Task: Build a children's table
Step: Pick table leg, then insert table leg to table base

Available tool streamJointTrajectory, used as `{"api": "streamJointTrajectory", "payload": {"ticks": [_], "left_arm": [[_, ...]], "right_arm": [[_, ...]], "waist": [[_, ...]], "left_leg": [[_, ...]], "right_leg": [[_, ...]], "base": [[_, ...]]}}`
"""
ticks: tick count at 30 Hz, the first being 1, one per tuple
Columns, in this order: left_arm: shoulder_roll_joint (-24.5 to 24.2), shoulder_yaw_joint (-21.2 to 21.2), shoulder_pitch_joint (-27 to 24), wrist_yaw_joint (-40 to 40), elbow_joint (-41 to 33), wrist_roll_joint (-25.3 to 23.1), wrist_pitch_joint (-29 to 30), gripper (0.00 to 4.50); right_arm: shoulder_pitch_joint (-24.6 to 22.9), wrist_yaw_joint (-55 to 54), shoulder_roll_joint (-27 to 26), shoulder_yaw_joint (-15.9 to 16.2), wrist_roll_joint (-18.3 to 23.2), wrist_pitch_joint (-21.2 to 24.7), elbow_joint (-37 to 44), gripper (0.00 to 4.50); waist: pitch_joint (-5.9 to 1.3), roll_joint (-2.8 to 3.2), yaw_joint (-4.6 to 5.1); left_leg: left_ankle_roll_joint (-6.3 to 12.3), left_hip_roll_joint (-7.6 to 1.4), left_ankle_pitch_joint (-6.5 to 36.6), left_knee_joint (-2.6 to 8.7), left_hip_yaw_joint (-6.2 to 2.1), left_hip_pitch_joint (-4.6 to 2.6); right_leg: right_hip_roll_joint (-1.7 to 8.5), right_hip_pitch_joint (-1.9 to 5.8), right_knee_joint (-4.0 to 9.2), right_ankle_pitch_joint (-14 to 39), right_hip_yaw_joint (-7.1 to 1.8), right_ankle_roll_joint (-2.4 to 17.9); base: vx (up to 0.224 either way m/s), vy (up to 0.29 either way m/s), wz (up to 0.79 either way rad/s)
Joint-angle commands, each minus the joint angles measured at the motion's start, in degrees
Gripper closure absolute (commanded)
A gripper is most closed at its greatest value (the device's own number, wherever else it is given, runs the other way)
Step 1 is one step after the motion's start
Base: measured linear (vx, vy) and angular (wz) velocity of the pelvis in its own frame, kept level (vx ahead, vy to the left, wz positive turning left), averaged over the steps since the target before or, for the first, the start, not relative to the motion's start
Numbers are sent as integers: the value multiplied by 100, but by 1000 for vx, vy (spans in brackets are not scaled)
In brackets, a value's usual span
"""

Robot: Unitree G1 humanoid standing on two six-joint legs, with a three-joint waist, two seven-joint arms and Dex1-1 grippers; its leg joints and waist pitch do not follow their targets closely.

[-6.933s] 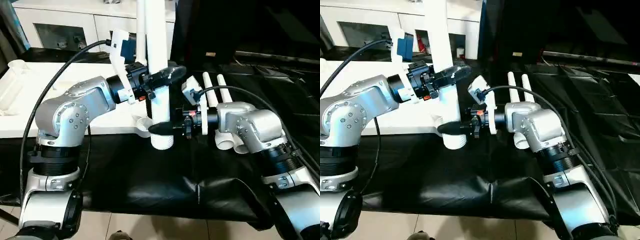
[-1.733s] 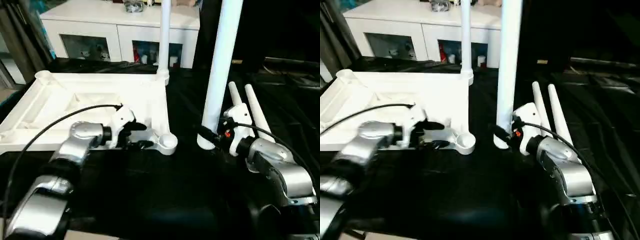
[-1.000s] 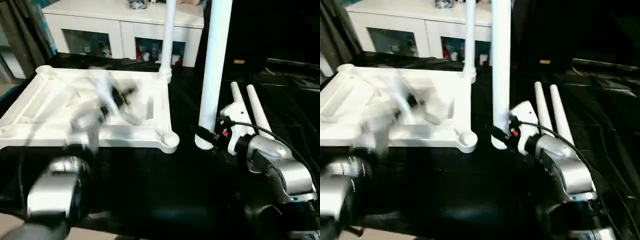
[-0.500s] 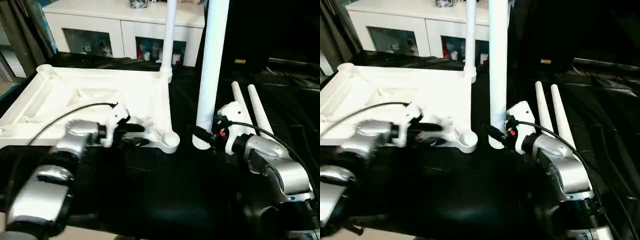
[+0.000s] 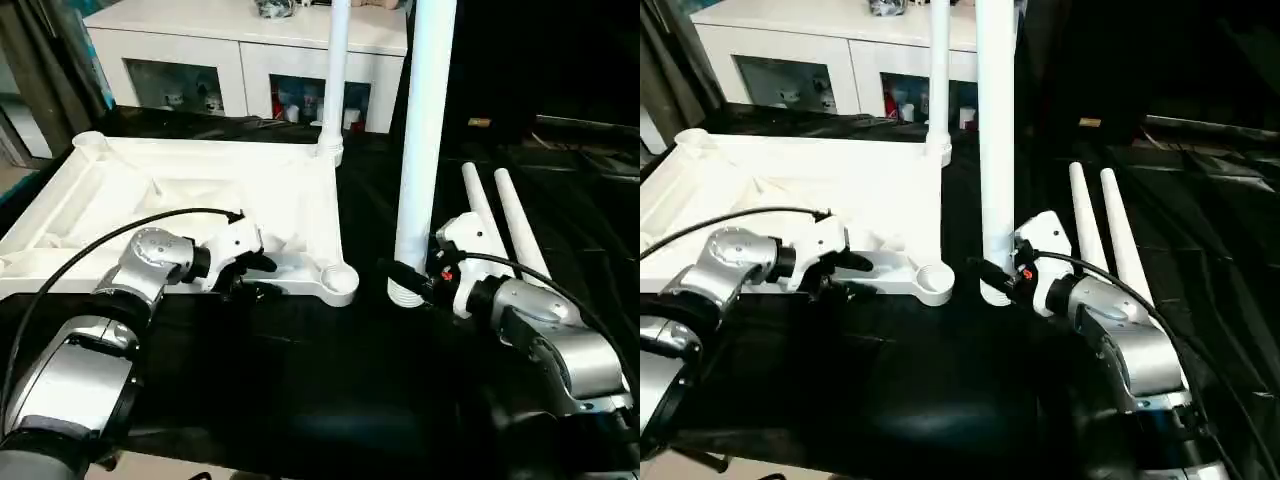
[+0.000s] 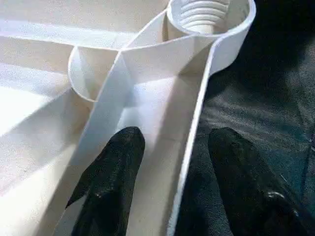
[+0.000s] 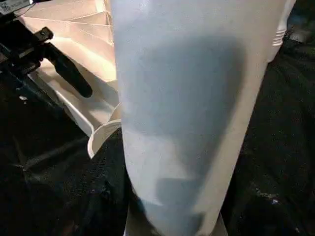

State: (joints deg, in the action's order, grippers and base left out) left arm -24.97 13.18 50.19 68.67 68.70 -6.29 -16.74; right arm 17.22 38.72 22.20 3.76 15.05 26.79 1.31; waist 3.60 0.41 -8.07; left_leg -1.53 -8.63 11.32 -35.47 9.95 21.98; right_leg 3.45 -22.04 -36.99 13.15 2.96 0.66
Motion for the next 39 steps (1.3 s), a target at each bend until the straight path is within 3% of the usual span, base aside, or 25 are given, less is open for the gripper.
{"api": "streamJointTrajectory", "payload": {"ticks": [1,4,5,10,16,19,20,22,23,27,31,32,35,36,37,38,39], "left_arm": [[30,-109,137,63,80,65,-82,233],[46,-120,191,68,166,43,-100,261],[50,-108,205,62,198,21,-102,271],[71,-110,238,49,268,-29,-56,313],[69,-85,228,187,353,-134,6,364],[60,-33,190,259,373,-184,5,385],[52,-15,177,269,375,-202,10,408],[34,24,155,273,379,-244,3,410],[11,66,136,285,385,-294,13,419],[-27,120,103,327,386,-355,80,441],[37,-128,137,503,271,-63,528,446],[84,-240,52,786,-77,163,1051,446],[85,-195,-275,1078,-827,312,1604,446],[91,-195,-376,1067,-1034,351,1708,446],[122,-207,-694,982,-1704,510,2082,446],[144,-221,-914,908,-2170,620,2348,446],[144,-221,-914,908,-2170,620,2348,446]], "right_arm": [[-50,28,75,-26,-3,-16,188,255],[-72,25,85,-15,-7,-9,203,255],[-75,24,85,-4,-14,-9,208,255],[-102,21,98,13,-20,2,253,255],[-143,27,131,50,-26,10,302,255],[-124,39,135,70,-33,10,293,255],[-114,44,135,73,-33,9,286,255],[-94,54,134,80,-34,6,272,255],[-74,59,133,89,-37,2,260,255],[-33,68,128,98,-35,-3,237,255],[-5,56,117,82,7,4,231,255],[-3,13,67,39,86,80,233,255],[-1,10,8,17,180,175,240,255],[7,13,-7,15,203,202,238,255],[61,29,-64,-4,291,287,218,255],[100,39,-103,-17,352,346,204,255],[100,39,-103,-17,352,346,204,255]], "waist": [[-414,97,21],[-411,84,22],[-406,109,24],[-406,128,25],[-405,128,22],[-391,123,32],[-390,80,38],[-401,107,28],[-397,83,35],[-390,83,73],[-380,90,143],[-383,57,155],[-382,86,156],[-387,52,155],[-381,25,157],[-383,70,142],[-391,73,143]], "left_leg": [[-127,-530,980,489,-221,-164],[-116,-526,1024,488,-215,-164],[-136,-535,1076,497,-223,-166],[-137,-536,1074,494,-226,-167],[-47,-535,949,481,-219,-151],[-56,-541,1024,495,-220,-153],[-47,-537,1024,498,-214,-152],[-26,-539,942,487,-216,-149],[-6,-543,899,497,-222,-138],[31,-527,892,492,-217,-127],[29,-523,917,495,-214,-124],[30,-535,930,499,-213,-136],[105,-539,844,488,-206,-126],[112,-557,827,497,-206,-128],[151,-550,782,496,-206,-113],[206,-548,724,482,-193,-120],[189,-566,744,490,-202,-121]], "right_leg": [[684,268,392,-366,-344,1570],[684,269,412,-267,-347,1582],[676,262,419,-220,-346,1572],[683,265,409,-226,-348,1599],[680,268,419,-158,-347,1582],[683,258,433,-39,-351,1575],[681,264,439,-1,-353,1566],[693,261,432,-29,-354,1554],[686,268,419,-77,-347,1547],[693,270,430,-37,-346,1558],[691,273,434,25,-344,1624],[708,285,423,67,-348,1669],[704,259,430,26,-348,1726],[715,272,419,-34,-351,1744],[708,270,419,-62,-345,1747],[695,235,420,-73,-340,1734],[709,258,401,-84,-341,1745]], "base": [[0,0,0],[0,0,0],[0,0,0],[0,0,0],[0,0,0],[0,0,0],[0,0,0],[0,0,0],[0,0,0],[0,0,0],[0,0,0],[0,0,0],[0,0,0],[0,0,0],[0,0,0],[0,0,0],[0,0,0]]}}
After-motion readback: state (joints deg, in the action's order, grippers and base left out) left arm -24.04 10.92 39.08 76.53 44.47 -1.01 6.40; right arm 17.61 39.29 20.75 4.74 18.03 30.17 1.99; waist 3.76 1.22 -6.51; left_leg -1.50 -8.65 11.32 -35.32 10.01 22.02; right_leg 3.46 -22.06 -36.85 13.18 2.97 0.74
